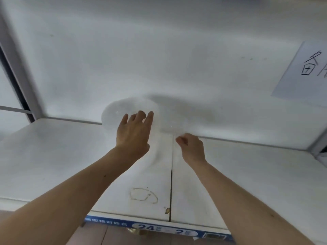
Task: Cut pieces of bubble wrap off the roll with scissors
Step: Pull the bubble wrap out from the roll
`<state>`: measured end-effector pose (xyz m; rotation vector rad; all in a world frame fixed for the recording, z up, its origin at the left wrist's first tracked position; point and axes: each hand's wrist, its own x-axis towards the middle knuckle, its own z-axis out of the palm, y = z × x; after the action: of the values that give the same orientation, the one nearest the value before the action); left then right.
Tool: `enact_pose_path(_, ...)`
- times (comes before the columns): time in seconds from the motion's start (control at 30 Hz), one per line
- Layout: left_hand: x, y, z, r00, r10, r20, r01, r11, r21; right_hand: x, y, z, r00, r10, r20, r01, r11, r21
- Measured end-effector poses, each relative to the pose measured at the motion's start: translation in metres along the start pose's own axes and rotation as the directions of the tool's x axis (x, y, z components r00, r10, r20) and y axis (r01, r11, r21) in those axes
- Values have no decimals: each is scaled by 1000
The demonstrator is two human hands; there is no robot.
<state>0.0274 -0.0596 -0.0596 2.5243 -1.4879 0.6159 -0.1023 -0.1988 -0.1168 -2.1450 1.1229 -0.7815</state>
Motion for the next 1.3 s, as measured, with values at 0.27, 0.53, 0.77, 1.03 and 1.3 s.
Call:
enact_pose_path(0.27,-6,7,-6,999,-21,-36,22,1000,16,-40,19,-41,995,101,-15,-99,990,97)
enact_pose_path(0.53,-43,31,9,937,96,-337,-130,988,-78,-51,33,-20,960,265,88,-278,935,221)
enact_pose_path(0.77,-87,65,55,994,-75,77,108,721,-685,-65,42,-3,922,368,117,-380,805,455)
enact_pose_path(1.03,-70,85,70,626,-99,773,721,-305,-623,-71,31,-16,908,397,136,-373,617,693)
enact_pose_path(1.3,-57,102,72,468,69,881,657,-694,-295,-74,41,-31,894,427,138,-395,601,695)
